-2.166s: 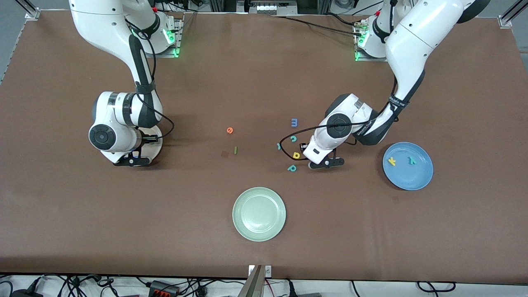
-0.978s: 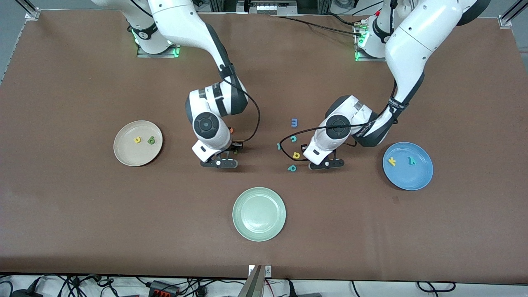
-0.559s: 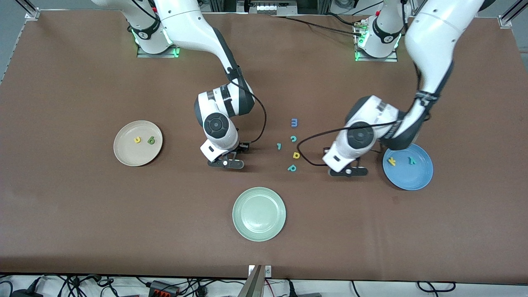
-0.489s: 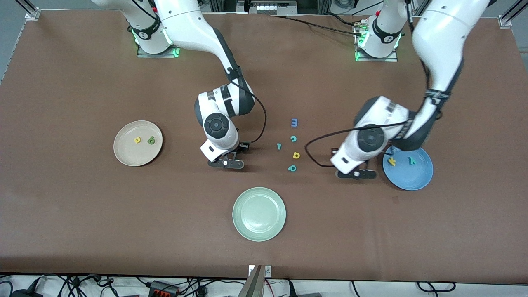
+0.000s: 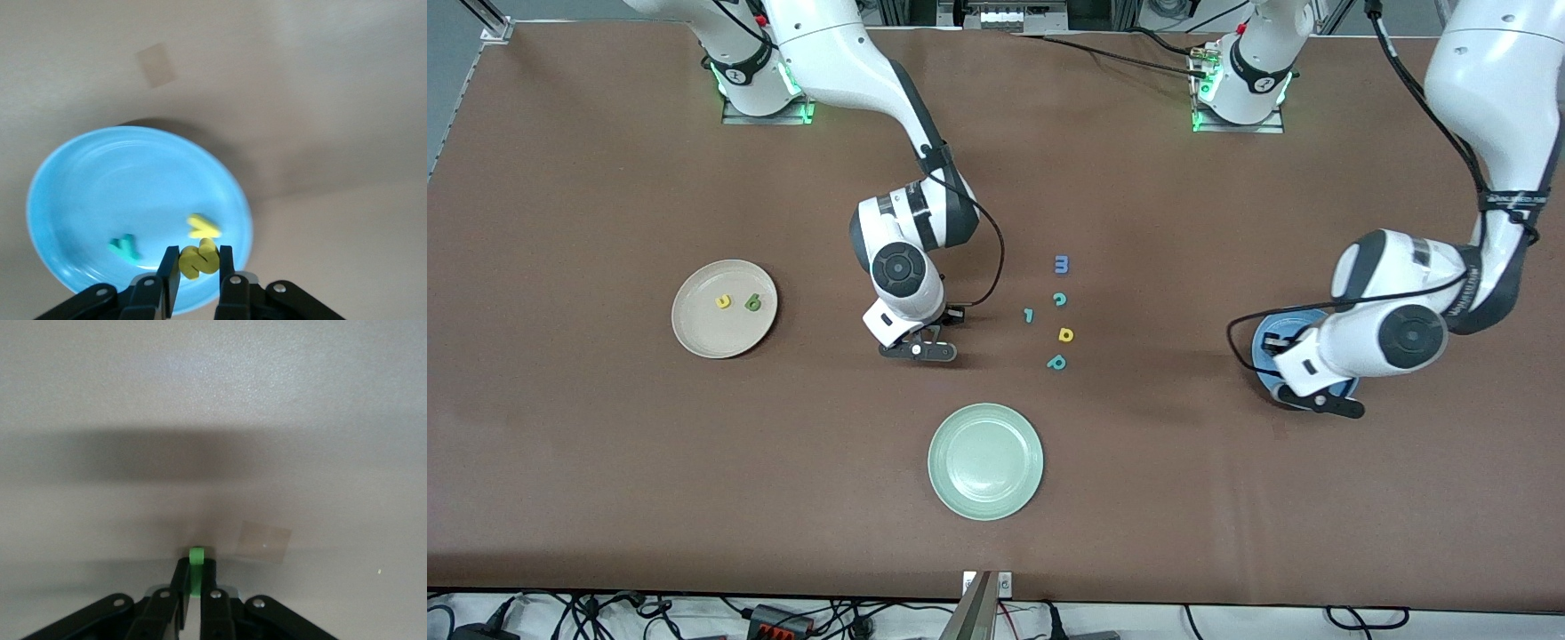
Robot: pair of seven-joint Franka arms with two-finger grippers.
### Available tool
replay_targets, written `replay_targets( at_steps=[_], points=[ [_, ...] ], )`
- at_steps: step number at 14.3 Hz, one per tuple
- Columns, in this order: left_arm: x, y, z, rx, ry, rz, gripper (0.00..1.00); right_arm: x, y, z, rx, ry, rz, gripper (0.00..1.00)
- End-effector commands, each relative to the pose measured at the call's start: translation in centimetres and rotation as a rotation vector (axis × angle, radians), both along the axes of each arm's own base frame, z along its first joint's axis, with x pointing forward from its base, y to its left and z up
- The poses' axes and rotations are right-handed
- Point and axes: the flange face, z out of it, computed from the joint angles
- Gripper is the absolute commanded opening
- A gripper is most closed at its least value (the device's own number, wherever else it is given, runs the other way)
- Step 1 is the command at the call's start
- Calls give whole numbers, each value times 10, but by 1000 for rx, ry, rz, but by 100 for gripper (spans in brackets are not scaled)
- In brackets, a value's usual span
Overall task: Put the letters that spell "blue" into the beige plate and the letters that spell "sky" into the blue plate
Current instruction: 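Place the s in the blue plate while the right gripper drops q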
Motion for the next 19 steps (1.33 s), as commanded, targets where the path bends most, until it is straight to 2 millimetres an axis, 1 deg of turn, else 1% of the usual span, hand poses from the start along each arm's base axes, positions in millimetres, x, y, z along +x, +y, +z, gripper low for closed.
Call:
replay_targets(
  at_steps=[1, 2, 3, 4, 5, 6, 7, 8, 9, 11, 14, 16, 17, 18, 19],
  points=[
    [2, 32, -29, -51, -17, -44, 13, 6, 1, 10, 15, -4, 2, 1],
    [2, 46, -39, -66, -26, -39, 13, 8, -1, 14, 14, -10, 10, 1],
    [2, 48, -44, -72, -24, -41, 15, 13, -7, 24, 15, -15, 7, 1],
    [2, 47, -45, -73, -24, -42, 18, 17, -17, 33, 5, -2, -5, 1],
    [2, 47, -45, -73, -24, -41, 25, 23, -33, 39, -21, 19, -17, 2],
    [2, 46, -47, -75, -23, -41, 65, 30, -54, 46, -55, 52, -17, 2],
    [1, 47, -48, -75, -20, -39, 100, 30, -73, 47, -82, 109, -7, 2],
    [1, 47, -46, -73, -20, -39, 100, 36, -101, 52, -97, 163, 26, 2],
    [2, 45, -40, -68, -24, -41, 100, 43, -136, 56, -106, 199, 67, 2],
    [5, 38, -19, -56, -24, -52, 100, 48, -197, 58, -102, 253, 139, 3],
    [13, 21, 33, -36, -50, -70, 100, 42, -278, 48, -66, 309, 197, 3],
    [24, 15, 71, -33, -71, -71, 100, 38, -328, 37, -21, 346, 226, 3],
    [29, 11, 92, -35, -69, -72, 100, 35, -347, 32, 0, 358, 241, 3],
    [33, 6, 117, -37, -63, -75, 100, 31, -358, 28, 12, 371, 247, 4],
    [37, -3, 148, -32, -56, -82, 100, 27, -364, 25, 17, 379, 245, 4]
  ],
)
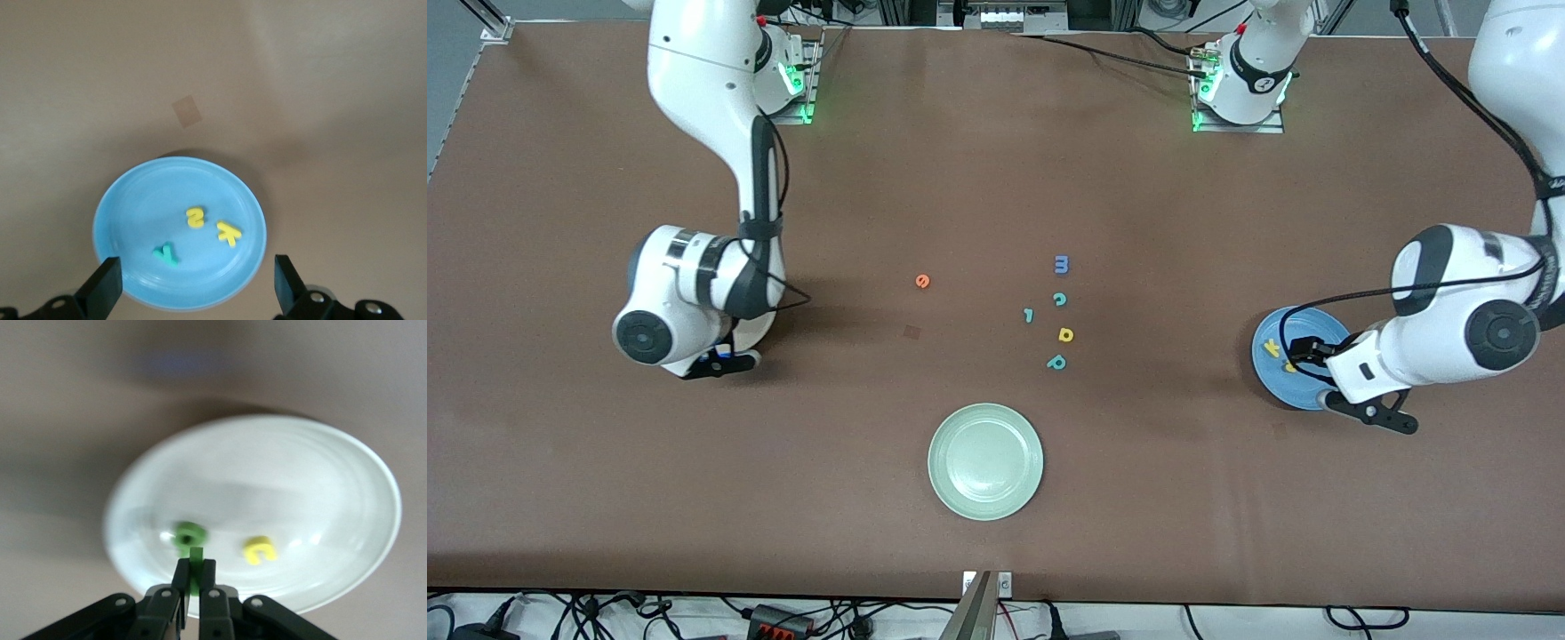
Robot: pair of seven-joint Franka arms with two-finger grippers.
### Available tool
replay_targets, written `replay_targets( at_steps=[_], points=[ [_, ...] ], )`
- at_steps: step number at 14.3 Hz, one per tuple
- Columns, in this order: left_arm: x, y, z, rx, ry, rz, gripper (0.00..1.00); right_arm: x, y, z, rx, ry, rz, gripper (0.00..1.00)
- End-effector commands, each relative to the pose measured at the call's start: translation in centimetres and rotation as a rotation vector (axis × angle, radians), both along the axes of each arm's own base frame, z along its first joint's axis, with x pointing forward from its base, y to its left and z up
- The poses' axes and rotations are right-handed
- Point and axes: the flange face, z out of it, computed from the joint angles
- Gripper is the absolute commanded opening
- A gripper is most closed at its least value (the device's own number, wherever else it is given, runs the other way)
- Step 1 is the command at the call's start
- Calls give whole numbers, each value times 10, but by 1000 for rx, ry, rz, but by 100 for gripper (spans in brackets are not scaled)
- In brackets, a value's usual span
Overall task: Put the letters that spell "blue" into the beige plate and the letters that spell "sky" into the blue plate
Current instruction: 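Place the s in the blue plate while the right gripper drops q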
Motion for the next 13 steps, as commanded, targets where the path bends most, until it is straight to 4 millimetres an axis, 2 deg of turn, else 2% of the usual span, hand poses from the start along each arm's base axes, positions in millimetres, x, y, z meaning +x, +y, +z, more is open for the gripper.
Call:
replay_targets(
  at_steps=[1, 5, 6, 7, 8, 9, 10, 11, 12, 13],
  points=[
    [10, -18, 71, 16, 22, -16, 100, -13, -12, -4, 54, 5, -3, 4],
    [7, -32, 142, 18, 26, -14, 100, -7, -18, -9, 69, -57, -20, 4],
    [5, -30, 159, 18, 29, -5, 100, -5, -19, -9, 63, -74, -14, 9],
    [3, -24, 180, 15, 24, 11, 100, -4, -19, -9, 60, -83, -13, 29],
    [-1, -27, 201, 18, -12, 18, 100, -3, -22, -10, 61, -88, -26, 91],
    [-11, -36, 226, 36, -52, 55, 100, -2, -33, -8, 76, -90, -54, 100],
    [-18, -43, 237, 27, -59, 103, 100, -1, -30, -5, 82, -90, -52, 100],
    [-24, -36, 237, 40, -54, 184, 100, 1, -24, 4, 87, -98, -44, 100],
    [-30, -44, 236, 32, -76, 229, 100, 4, -19, 15, 83, -105, -48, 100],
    [-31, -40, 240, 15, -152, 279, 100, 7, -4, 27, 80, -116, -25, 100]
  ],
)
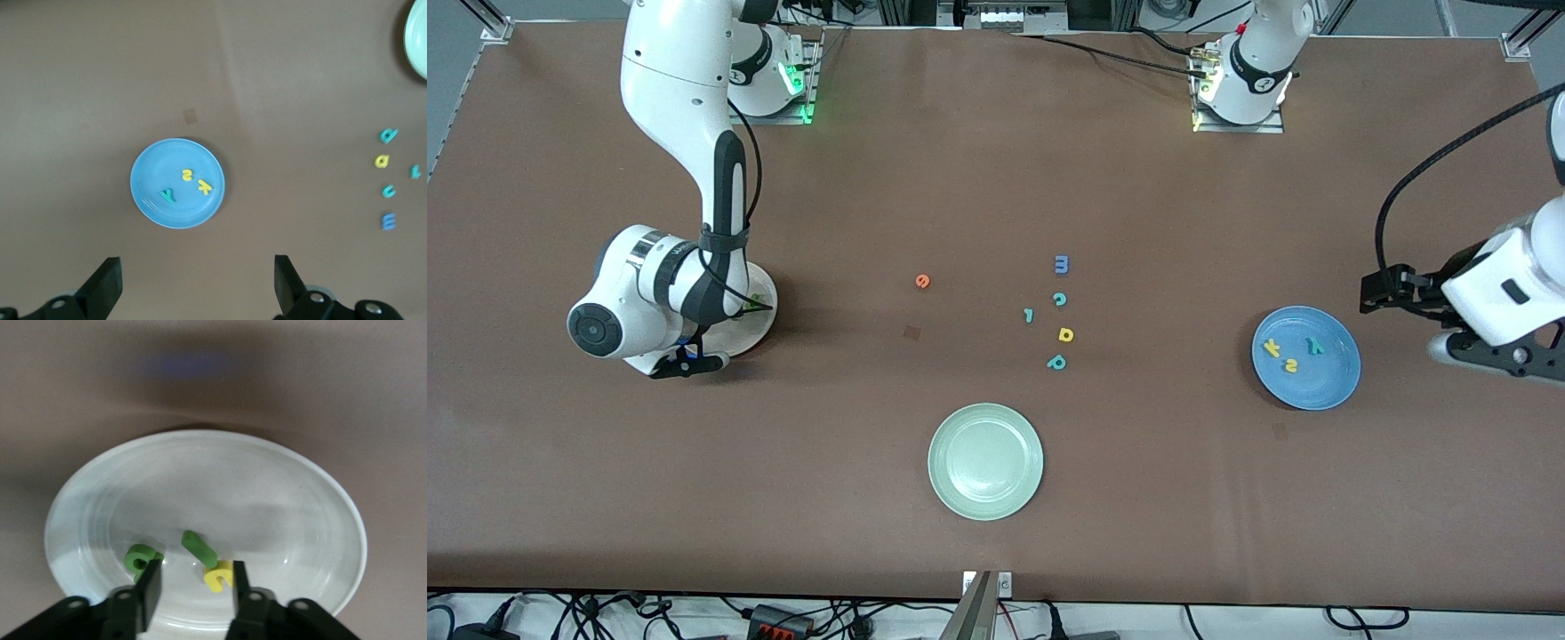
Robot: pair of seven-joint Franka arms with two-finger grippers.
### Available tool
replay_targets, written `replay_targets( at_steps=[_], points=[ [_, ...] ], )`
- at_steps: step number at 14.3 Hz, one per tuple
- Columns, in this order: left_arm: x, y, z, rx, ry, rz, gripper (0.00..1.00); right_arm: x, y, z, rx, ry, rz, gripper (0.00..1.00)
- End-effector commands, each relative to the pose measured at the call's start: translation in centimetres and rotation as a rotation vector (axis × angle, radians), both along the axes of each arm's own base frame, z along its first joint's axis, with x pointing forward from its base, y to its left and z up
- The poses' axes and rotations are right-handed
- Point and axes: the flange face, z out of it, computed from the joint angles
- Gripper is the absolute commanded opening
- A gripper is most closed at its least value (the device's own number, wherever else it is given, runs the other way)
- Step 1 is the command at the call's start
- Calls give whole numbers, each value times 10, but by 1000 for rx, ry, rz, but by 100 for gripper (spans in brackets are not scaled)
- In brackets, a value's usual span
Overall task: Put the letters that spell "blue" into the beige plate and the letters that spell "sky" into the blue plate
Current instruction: 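Return the left arm to rest while the right gripper reaches orange 6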
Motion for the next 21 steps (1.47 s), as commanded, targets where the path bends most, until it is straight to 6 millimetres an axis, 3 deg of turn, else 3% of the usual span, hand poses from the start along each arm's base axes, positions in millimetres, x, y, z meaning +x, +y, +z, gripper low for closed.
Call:
replay_targets(
  at_steps=[1, 3, 4, 6, 9, 11, 14, 17, 21],
  points=[
    [-18, 7, 0, 3, -104, 124, 100, 5, 32, 37, 22, -39, 28, 100],
    [-41, 10, -10, -61, -116, 163, 100, 2, 74, 44, 45, -70, 41, 100],
    [-49, 19, -8, -84, -147, 179, 100, 0, 94, 44, 77, -81, 45, 100],
    [-67, 10, -1, -76, -208, 151, 100, -8, 138, 43, 122, -105, 73, 100],
    [-85, 17, -2, 7, -229, 102, 100, -20, 185, 41, 188, -125, 87, 100],
    [-85, 32, -13, 11, -196, 130, 100, -30, 209, 37, 191, -123, 42, 100],
    [-93, 29, -10, 19, -119, 123, 100, -53, 268, 32, 125, -157, -20, 100],
    [-93, 30, -9, 15, -119, 126, 100, -72, 313, 26, 51, -231, -194, 100],
    [-93, 20, -7, 15, -122, 108, 100, -99, 359, -4, -1, -268, -448, 100]
  ],
)
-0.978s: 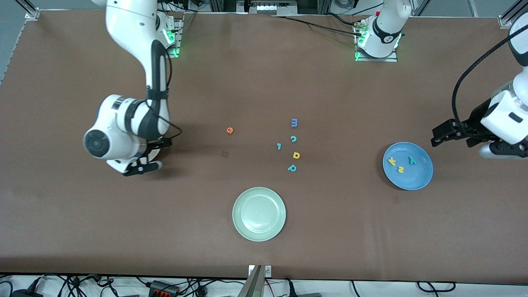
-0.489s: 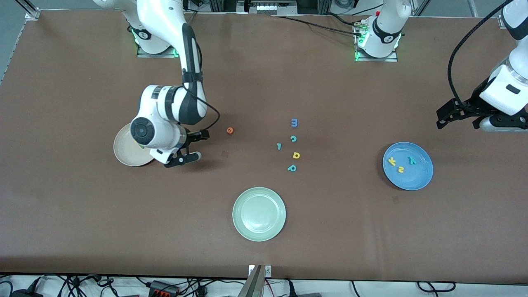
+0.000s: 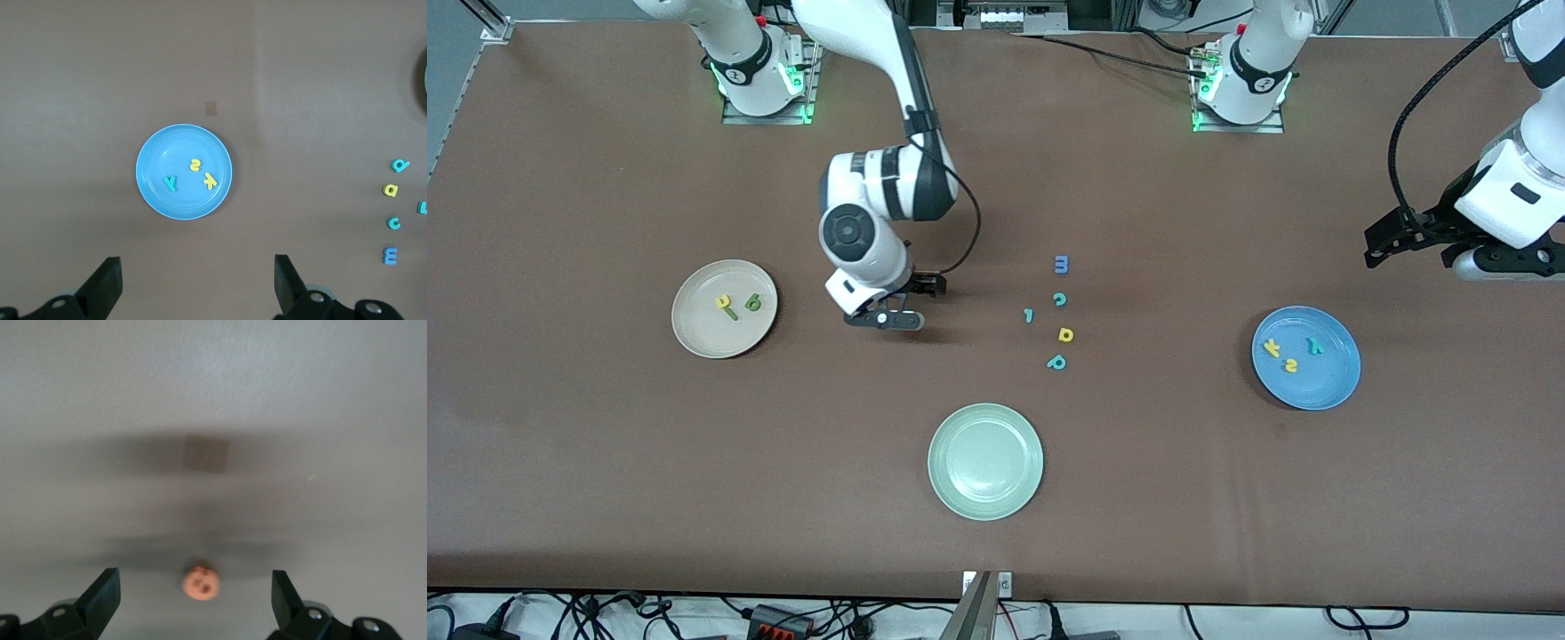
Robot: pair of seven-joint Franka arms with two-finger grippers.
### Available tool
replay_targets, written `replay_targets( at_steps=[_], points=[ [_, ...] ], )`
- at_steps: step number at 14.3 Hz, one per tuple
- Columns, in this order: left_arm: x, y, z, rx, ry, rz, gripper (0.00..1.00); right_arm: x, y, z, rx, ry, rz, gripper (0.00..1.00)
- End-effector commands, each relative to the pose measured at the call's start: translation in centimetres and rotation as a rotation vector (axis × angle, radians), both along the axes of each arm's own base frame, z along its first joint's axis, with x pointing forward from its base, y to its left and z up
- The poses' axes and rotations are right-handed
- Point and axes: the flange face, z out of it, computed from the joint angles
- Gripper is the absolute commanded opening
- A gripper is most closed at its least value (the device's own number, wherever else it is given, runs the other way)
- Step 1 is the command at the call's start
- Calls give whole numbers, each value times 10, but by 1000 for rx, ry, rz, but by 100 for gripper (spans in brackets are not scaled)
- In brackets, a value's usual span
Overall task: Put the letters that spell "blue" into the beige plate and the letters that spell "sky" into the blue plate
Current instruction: 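Grasp the orange 6 with the right gripper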
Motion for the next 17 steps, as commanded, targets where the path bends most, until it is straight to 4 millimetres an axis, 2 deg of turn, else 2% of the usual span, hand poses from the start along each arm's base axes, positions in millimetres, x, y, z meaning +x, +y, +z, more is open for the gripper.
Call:
replay_targets(
  at_steps=[1, 5, 8, 11, 16, 17],
  points=[
    [-5, -8, 11, 12, -7, -33, 100, -10, 12, -13, -2, -17, -166, 100],
    [-6, -8, 11, 13, -1, -34, 100, -19, -5, -28, -33, 13, -218, 100],
    [-6, -8, 12, 12, -3, -34, 100, -33, -4, -37, -2, 45, -279, 100],
    [-6, -9, 12, 11, -1, -34, 100, -36, -4, -38, -1, 33, -287, 100],
    [-6, -8, 12, 11, -1, -33, 100, -38, -2, -38, -5, 33, -305, 70],
    [-6, -7, 11, 11, 2, -33, 100, -38, -2, -38, -5, 33, -304, 68]
  ],
)
